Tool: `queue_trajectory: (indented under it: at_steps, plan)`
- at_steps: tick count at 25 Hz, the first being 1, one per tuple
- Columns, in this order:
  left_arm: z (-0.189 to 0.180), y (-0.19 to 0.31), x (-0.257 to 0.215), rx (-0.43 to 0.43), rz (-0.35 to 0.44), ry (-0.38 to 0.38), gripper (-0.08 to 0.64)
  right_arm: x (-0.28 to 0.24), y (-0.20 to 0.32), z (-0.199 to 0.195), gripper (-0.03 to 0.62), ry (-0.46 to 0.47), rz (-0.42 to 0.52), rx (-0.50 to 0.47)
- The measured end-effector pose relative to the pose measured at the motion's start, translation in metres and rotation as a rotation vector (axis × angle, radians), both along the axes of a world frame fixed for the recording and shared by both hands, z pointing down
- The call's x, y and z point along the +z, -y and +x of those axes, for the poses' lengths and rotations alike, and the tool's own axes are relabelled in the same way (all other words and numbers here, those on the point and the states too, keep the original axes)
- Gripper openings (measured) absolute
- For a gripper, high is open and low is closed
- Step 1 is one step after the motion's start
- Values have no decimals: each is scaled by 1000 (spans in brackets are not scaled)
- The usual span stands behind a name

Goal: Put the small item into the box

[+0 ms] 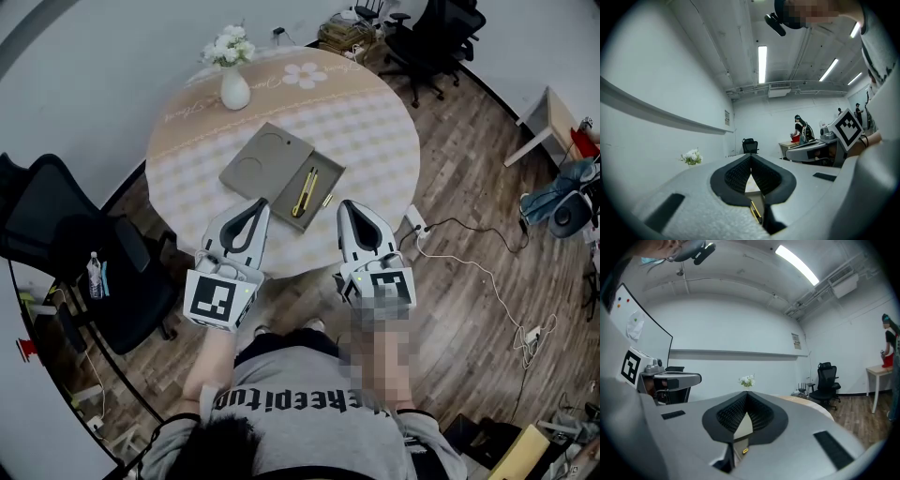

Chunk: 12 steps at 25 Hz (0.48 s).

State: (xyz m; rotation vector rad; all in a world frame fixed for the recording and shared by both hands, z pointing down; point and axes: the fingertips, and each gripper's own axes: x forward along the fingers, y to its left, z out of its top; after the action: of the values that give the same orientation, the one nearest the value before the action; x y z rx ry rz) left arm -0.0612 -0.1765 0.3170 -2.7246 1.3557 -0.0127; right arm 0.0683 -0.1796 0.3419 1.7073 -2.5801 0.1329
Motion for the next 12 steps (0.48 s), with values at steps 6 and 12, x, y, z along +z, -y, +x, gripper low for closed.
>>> queue_trajectory:
  at_steps: [6, 12]
  plan:
    - [-8, -3, -3, 34, 11, -23, 15, -3, -10, -10, 5, -13, 7, 25]
    - [-15, -8, -3, 55, 3, -34, 15, -6, -17, -18, 5, -23, 6, 36]
